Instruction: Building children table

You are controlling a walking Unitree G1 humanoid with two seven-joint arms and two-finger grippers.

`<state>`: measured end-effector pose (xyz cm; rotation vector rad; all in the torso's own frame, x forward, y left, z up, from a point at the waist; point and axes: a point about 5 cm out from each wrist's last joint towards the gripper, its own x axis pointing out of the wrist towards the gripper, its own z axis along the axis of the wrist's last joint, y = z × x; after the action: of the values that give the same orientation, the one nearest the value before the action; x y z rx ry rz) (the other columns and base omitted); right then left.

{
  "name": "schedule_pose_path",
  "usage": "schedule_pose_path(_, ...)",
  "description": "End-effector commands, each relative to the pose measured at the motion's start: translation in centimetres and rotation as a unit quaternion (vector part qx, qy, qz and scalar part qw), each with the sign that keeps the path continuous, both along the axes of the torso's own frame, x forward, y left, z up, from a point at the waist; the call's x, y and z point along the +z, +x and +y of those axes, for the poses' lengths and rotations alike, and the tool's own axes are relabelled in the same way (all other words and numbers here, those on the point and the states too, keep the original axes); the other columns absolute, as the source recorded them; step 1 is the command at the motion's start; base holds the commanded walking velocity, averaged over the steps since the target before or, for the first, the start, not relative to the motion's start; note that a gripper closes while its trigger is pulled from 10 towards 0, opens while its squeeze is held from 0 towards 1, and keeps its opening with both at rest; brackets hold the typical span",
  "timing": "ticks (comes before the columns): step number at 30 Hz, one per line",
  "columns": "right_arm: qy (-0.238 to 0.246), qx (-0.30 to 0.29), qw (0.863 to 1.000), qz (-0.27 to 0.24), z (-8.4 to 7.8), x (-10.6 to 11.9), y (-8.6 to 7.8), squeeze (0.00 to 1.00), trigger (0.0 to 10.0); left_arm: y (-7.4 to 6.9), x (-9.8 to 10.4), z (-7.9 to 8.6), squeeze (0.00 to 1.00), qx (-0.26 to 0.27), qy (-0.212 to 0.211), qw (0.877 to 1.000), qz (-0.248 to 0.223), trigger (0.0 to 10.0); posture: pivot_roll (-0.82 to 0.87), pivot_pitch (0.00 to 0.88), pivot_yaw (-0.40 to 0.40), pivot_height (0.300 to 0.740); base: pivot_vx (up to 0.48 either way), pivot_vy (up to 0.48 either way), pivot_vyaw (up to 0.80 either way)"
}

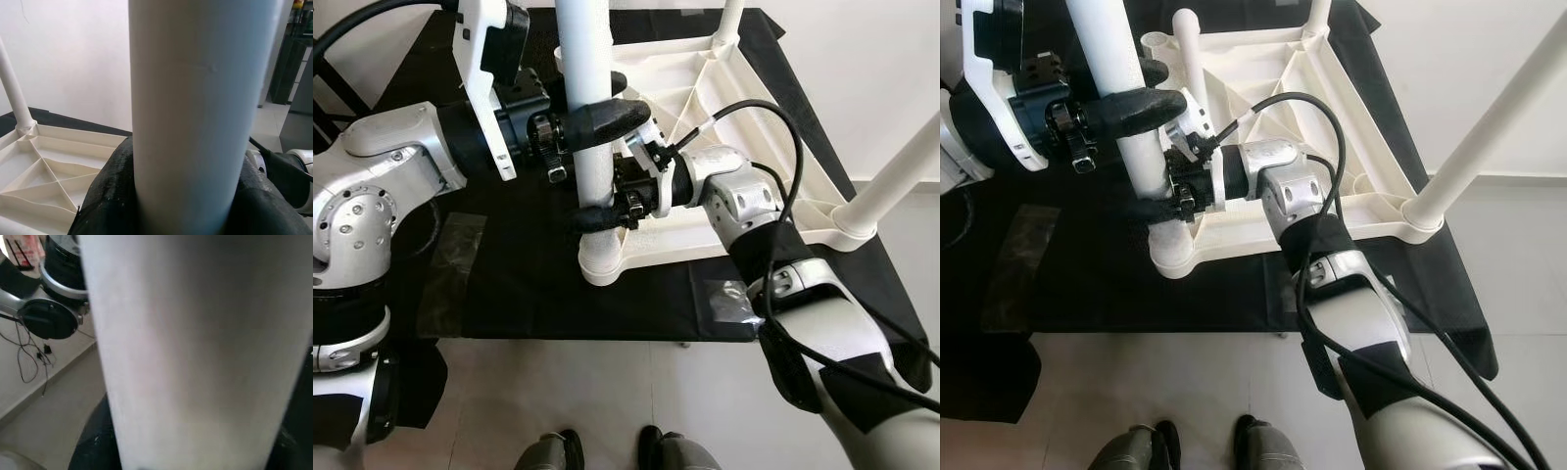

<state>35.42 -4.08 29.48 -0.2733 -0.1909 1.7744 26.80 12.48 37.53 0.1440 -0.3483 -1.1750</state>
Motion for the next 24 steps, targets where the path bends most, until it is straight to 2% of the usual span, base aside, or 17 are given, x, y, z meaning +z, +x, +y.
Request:
schedule_pose_path(1, -0.013, 0.038, 0.999, 0.001, 1.2, -0.2, -0.5, 0.00, 0.0, -0.3, -0.6, -1.0, 0.00, -0.032, 0.015, 0.999, 0.020, 0.0, -0.10, 0.262, 0.008, 0.740, 0.000, 0.000, 0.00)
schedule_pose_path(5, -0.020, 0.043, 0.999, 0.000, 1.0, -0.2, -0.4, 0.00, 0.0, -0.4, -0.5, -1.1, 0.00, -0.041, 0.012, 0.999, 0.020, 0.0, -0.11, 0.272, 0.008, 0.740, 0.000, 0.000, 0.00)
schedule_pose_path(6, -0.021, 0.043, 0.999, -0.001, 1.0, -0.2, -0.3, 0.00, 0.0, -0.4, -0.4, -1.2, 1.00, -0.044, 0.010, 0.999, 0.019, 2.5, -0.11, 0.272, 0.008, 0.740, 0.000, 0.000, 0.00)
schedule_pose_path(7, -0.020, 0.041, 0.999, -0.002, 0.9, -0.2, -0.2, 0.00, 0.0, -0.4, -0.3, -1.2, 1.00, -0.047, 0.005, 0.999, 0.021, 4.2, -0.11, 0.274, 0.008, 0.740, 0.000, 0.000, 0.00)
schedule_pose_path(9, -0.020, 0.041, 0.999, -0.002, 0.9, -0.2, -0.2, 0.00, 0.0, -0.4, -0.3, -1.2, 1.00, -0.047, 0.005, 0.999, 0.021, 4.2, -0.11, 0.274, 0.008, 0.740, 0.000, 0.000, 0.00)
schedule_pose_path(10, -0.021, 0.033, 0.999, -0.007, 1.0, -0.3, -0.1, 0.00, 0.0, -0.3, -0.2, -1.2, 1.00, -0.039, 0.000, 0.999, 0.020, 10.0, -0.11, 0.275, 0.008, 0.740, 0.000, 0.000, 0.00)
schedule_pose_path(12, -0.025, -0.003, 1.000, -0.017, 1.3, -0.9, 0.0, 0.00, 0.0, -0.1, -0.2, -1.0, 1.00, -0.026, -0.008, 0.999, 0.026, 10.0, -0.13, 0.267, 0.005, 0.740, 0.000, 0.000, 0.00)
schedule_pose_path(14, -0.025, -0.003, 1.000, -0.017, 1.3, -0.9, 0.0, 0.00, 0.0, -0.1, -0.2, -1.0, 1.00, -0.026, -0.008, 0.999, 0.026, 10.0, -0.13, 0.267, 0.005, 0.740, 0.000, 0.000, 0.00)
schedule_pose_path(15, -0.026, -0.022, 0.999, -0.018, 1.5, -1.1, 0.1, 0.00, 0.0, 0.0, -0.2, -1.0, 0.00, -0.020, -0.009, 0.999, 0.028, 10.0, -0.13, 0.266, 0.007, 0.740, 0.000, 0.000, 0.00)
schedule_pose_path(17, -0.017, -0.088, 0.996, -0.017, 2.0, -1.7, 0.4, 0.00, 0.0, 0.7, -0.2, -0.3, 0.00, -0.006, -0.017, 0.999, 0.037, 10.0, -0.15, 0.260, -0.001, 0.740, 0.000, 0.000, 0.00)
schedule_pose_path(21, -0.015, -0.135, 0.991, -0.010, 2.3, -2.4, 0.3, 0.00, 0.0, 1.3, -0.3, 0.3, 0.00, 0.003, -0.025, 0.999, 0.044, 10.0, -0.15, 0.259, -0.002, 0.740, 0.000, 0.000, 0.00)
schedule_pose_path(22, -0.020, -0.189, 0.982, 0.003, 3.0, -3.5, 0.2, 0.00, 0.0, 1.5, -0.3, 0.6, 0.00, 0.008, -0.028, 0.999, 0.046, 10.0, -0.16, 0.255, -0.006, 0.740, 0.000, 0.000, 0.00)
schedule_pose_path(23, -0.020, -0.189, 0.982, 0.003, 3.0, -3.5, 0.2, 0.00, 0.0, 1.5, -0.3, 0.6, 0.00, 0.008, -0.028, 0.999, 0.046, 10.0, -0.16, 0.255, -0.006, 0.740, 0.000, 0.000, 0.00)
schedule_pose_path(24, 0.014, -0.343, 0.939, 0.024, 3.8, -5.2, 0.6, 0.00, 0.0, 1.6, -0.4, 0.8, 0.00, 0.012, -0.029, 0.998, 0.047, 10.0, -0.17, 0.256, -0.003, 0.740, 0.000, 0.000, 0.00)
